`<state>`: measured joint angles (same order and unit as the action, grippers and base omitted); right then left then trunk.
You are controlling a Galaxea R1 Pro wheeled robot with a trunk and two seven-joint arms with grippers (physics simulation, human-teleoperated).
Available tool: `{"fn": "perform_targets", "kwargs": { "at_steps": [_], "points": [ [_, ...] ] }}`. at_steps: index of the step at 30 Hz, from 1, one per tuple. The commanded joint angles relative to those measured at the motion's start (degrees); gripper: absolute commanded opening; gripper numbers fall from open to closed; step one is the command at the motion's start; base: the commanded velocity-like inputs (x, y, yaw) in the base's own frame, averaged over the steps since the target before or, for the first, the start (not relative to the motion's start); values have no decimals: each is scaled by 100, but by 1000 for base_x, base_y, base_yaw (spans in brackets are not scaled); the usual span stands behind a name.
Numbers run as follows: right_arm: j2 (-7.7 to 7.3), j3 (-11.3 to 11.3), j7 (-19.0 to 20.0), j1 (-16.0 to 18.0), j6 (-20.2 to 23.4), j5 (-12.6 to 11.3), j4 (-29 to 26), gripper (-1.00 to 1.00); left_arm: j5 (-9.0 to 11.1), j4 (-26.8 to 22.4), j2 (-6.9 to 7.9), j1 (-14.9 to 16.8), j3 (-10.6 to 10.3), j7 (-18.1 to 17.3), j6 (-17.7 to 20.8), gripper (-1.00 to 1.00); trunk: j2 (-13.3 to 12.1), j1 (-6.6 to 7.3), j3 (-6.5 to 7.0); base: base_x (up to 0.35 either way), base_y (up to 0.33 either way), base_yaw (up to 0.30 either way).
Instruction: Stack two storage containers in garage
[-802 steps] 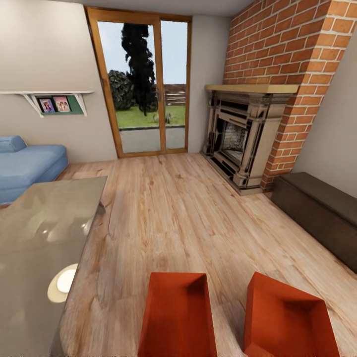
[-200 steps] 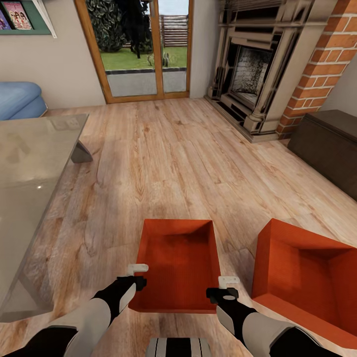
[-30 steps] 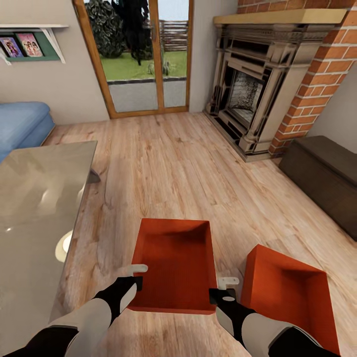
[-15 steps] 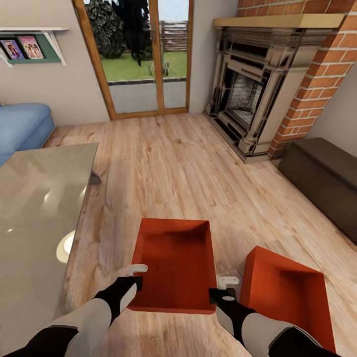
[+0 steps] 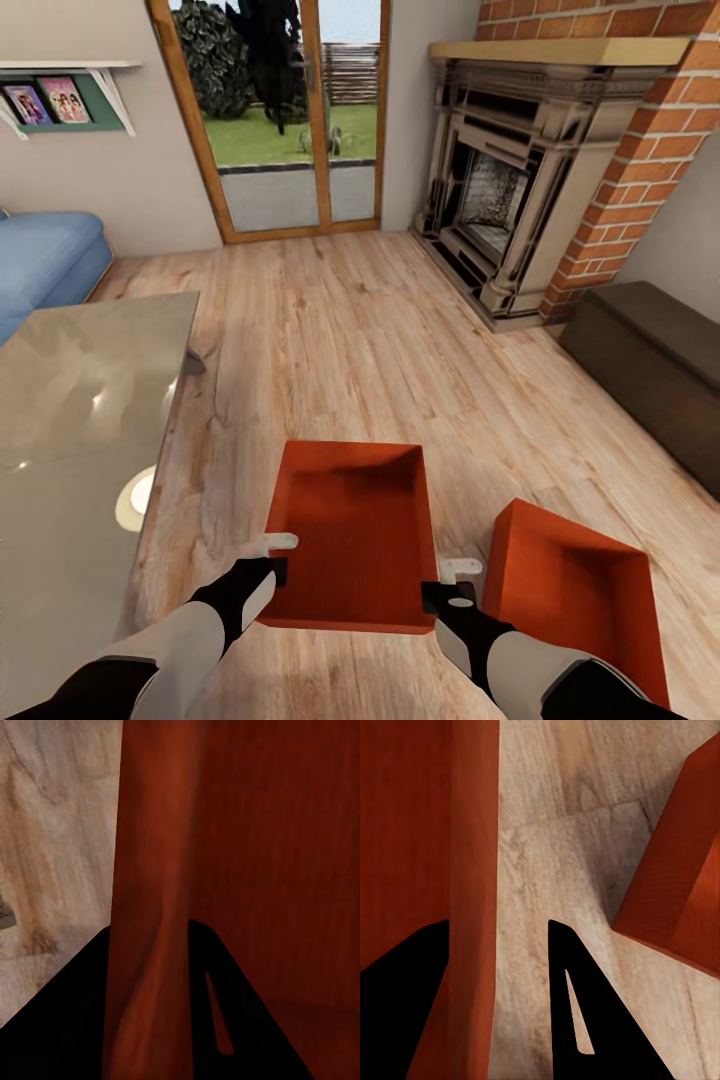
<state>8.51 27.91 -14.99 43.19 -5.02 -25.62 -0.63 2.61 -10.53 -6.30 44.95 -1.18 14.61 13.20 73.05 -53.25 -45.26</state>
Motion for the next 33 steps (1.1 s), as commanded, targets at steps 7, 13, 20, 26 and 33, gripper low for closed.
{"fn": "perform_targets", "kwargs": {
  "at_steps": [7, 13, 20, 26, 33],
  "points": [
    [15, 13, -37, 5, -43, -13, -102, -100, -33, 9, -2, -4, 56, 77, 51, -100, -280, 155, 174, 0, 0, -54],
    [11, 6, -39, 5, -45, -13, -104, -100, -33, 9, -3, -4, 56, 76, 51, -100, -521, 286, 332, 0, 0, -64],
    [10, 5, -39, 5, -45, -13, -104, -100, -33, 13, -2, -4, 56, 77, 51, -100, -802, 440, 517, 0, 0, -64],
    [10, 6, -39, 5, -43, -13, -104, -100, -33, 13, -2, -4, 56, 83, 51, -100, -1042, 572, 664, 0, 0, -48],
    [10, 5, -44, 5, -43, -13, -104, -100, -33, 10, -2, -4, 56, 86, 51, -100, -1323, 726, 814, 0, 0, -5]
  ]
}}
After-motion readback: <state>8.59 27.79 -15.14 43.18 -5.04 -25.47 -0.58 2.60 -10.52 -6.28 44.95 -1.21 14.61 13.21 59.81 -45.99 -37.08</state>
